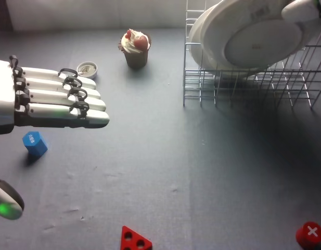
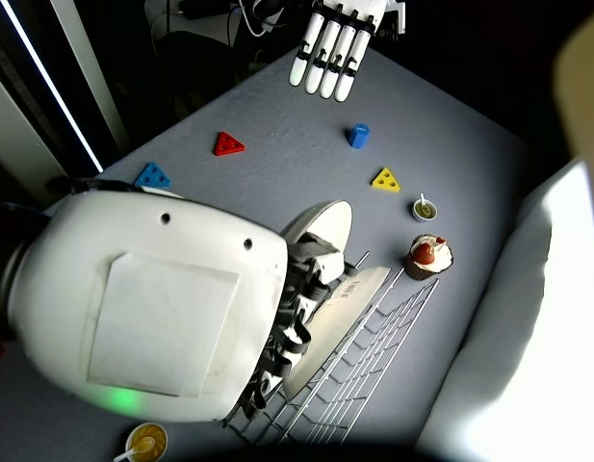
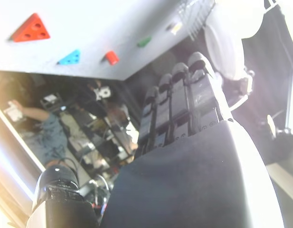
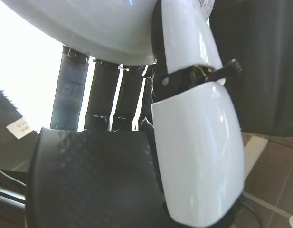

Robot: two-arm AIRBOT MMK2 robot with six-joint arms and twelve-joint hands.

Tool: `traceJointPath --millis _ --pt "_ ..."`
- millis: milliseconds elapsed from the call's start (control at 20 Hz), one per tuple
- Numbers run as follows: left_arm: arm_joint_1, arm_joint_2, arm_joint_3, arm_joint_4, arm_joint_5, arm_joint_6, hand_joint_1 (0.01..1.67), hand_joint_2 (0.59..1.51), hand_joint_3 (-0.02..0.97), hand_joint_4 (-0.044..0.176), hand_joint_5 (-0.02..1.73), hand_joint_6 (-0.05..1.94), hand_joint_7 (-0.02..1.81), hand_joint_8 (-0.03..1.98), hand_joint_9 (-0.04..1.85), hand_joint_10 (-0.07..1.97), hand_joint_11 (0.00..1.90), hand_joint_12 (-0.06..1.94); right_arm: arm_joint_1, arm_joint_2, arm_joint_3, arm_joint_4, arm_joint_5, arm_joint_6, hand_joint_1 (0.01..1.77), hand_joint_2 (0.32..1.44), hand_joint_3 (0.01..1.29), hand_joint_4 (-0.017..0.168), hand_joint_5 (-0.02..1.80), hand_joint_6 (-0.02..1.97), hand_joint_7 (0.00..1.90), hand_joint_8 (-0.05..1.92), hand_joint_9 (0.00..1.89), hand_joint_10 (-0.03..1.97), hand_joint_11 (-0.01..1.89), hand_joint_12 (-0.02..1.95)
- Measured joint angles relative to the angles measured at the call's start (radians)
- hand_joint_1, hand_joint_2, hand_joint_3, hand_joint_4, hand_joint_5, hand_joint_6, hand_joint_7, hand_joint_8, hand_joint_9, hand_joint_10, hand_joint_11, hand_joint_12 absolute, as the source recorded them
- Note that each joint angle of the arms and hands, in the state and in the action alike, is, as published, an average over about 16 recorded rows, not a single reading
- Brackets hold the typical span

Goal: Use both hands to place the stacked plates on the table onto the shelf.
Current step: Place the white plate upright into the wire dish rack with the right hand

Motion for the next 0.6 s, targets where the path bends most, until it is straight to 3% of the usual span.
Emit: traceJointPath --millis 600 --pt "-0.001 0.000 -0.003 0.001 -0.002 0.000 0.03 0.893 0.019 0.003 0.08 0.02 0.12 0.00 0.12 0.01 0.11 0.00 -0.043 -0.031 0.022 -0.005 0.033 0.001 1.47 0.99 0.01 -0.009 0.89 0.78 1.09 0.62 1.16 0.65 0.96 1.34"
